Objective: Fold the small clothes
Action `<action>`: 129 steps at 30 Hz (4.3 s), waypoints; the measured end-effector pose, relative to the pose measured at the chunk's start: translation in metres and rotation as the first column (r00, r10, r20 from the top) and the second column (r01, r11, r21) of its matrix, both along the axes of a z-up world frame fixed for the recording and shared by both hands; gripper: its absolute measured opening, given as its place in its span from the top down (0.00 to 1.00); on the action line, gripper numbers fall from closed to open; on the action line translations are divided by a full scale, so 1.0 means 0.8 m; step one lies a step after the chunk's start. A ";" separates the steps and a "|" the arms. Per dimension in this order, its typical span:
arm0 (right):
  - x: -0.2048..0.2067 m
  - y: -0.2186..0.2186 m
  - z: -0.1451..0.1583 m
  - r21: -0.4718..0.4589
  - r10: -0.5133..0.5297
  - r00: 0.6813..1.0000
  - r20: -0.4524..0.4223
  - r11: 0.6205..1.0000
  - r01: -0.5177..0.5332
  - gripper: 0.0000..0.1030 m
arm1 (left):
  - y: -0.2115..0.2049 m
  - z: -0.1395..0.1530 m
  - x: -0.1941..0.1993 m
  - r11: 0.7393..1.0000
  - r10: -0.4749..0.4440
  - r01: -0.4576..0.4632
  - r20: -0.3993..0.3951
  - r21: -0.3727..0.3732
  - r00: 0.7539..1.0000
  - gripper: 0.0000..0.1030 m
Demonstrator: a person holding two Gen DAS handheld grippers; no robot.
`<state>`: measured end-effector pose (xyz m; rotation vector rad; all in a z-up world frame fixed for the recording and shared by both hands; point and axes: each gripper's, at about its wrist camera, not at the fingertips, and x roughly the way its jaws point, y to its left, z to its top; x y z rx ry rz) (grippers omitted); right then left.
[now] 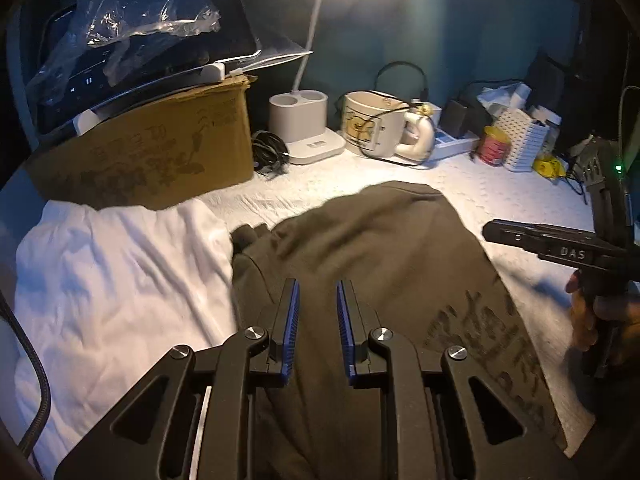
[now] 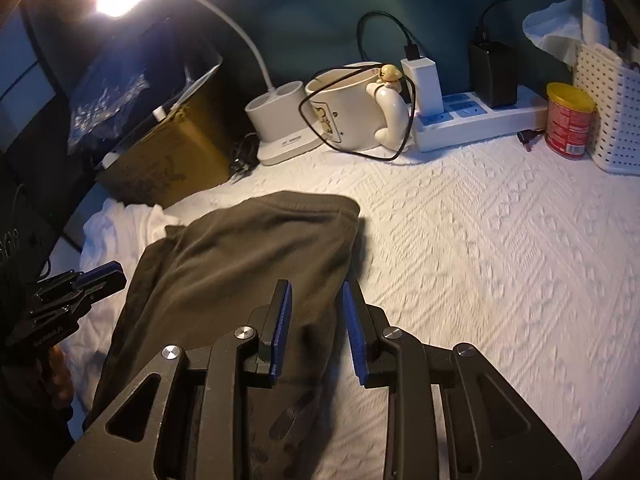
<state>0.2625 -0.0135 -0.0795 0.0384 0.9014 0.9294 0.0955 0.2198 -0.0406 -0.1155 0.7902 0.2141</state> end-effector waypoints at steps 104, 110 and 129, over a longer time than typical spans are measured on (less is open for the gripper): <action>-0.144 -0.367 0.039 -0.085 -0.368 0.915 0.167 0.919 0.385 0.42 | -0.267 0.034 -0.040 0.976 -0.218 0.210 0.207 0.057 0.954 0.01; -0.141 -0.367 0.069 -0.074 -0.380 0.895 0.233 0.911 0.406 0.42 | -0.254 0.056 -0.049 0.982 -0.188 0.184 0.274 0.040 0.943 0.01; -0.169 -0.346 0.184 0.024 -0.365 0.817 0.447 0.918 0.397 0.42 | -0.217 0.118 -0.092 0.994 -0.101 0.069 0.451 0.086 0.887 0.01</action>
